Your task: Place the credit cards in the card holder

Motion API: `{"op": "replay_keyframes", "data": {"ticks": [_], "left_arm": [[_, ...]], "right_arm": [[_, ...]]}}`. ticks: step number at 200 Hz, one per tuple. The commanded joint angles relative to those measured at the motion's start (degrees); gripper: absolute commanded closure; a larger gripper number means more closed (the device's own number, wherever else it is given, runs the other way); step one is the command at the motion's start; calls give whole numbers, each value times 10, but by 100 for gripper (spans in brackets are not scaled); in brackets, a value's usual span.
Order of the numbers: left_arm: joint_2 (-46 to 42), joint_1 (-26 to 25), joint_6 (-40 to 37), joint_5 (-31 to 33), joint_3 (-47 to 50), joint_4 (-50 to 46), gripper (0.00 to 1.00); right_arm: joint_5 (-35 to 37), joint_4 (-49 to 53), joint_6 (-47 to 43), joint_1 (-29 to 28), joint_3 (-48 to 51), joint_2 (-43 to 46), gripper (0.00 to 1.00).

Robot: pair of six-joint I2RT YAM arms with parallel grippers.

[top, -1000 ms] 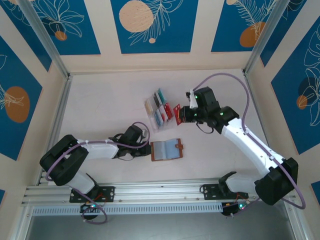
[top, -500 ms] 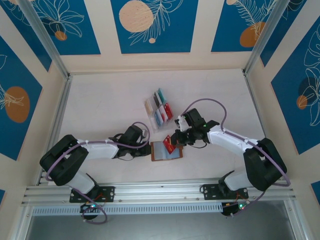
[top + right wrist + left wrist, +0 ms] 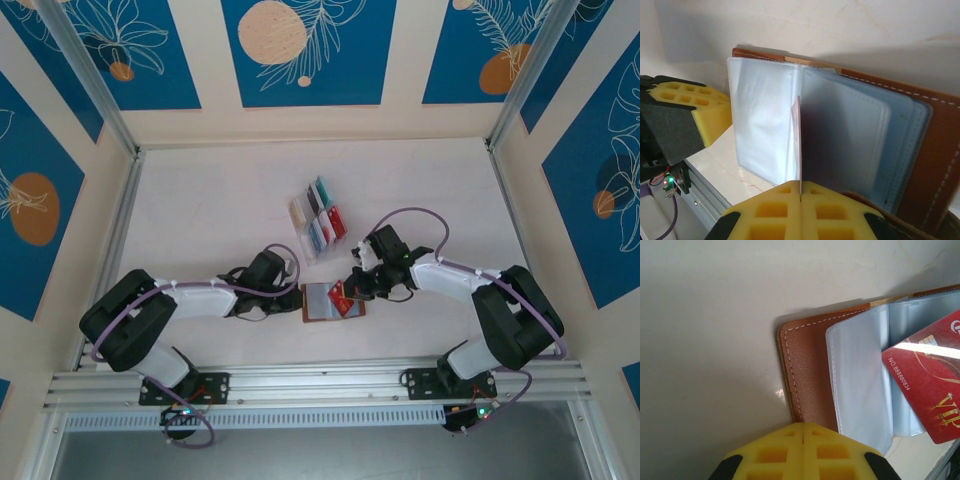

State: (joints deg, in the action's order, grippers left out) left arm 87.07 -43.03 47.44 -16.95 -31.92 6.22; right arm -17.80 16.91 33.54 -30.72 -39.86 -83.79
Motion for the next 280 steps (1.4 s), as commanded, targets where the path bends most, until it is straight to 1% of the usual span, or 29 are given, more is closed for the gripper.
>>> {"op": "replay_keyframes", "data": {"ticks": [1,43,71,120,173,207,239,280], "left_arm": [[14,1,-8,1,9,-37,100],[14,1,-7,0,8,-37,100],[14,1,-8,0,8,-38,100],[14,1,-6,1,12,-35,100],[12,1,-5,1,12,-37,100],[14,1,-6,0,12,-37,100],[14,1,-6,0,11,-37,100],[15,1,-5,0,10,-38,100]], "right_arm": [[5,10,6,8,12,10,100],[-15,-4,9,4,10,-8,100],[-41,-21,7,2,10,-23,100],[-105,-59,13,16,19,-35,100],[-134,-95,22,26,30,-59,100],[-120,-126,34,26,37,-68,100],[-80,-140,44,22,45,-70,100],[-33,-175,80,12,67,-68,100]]}}
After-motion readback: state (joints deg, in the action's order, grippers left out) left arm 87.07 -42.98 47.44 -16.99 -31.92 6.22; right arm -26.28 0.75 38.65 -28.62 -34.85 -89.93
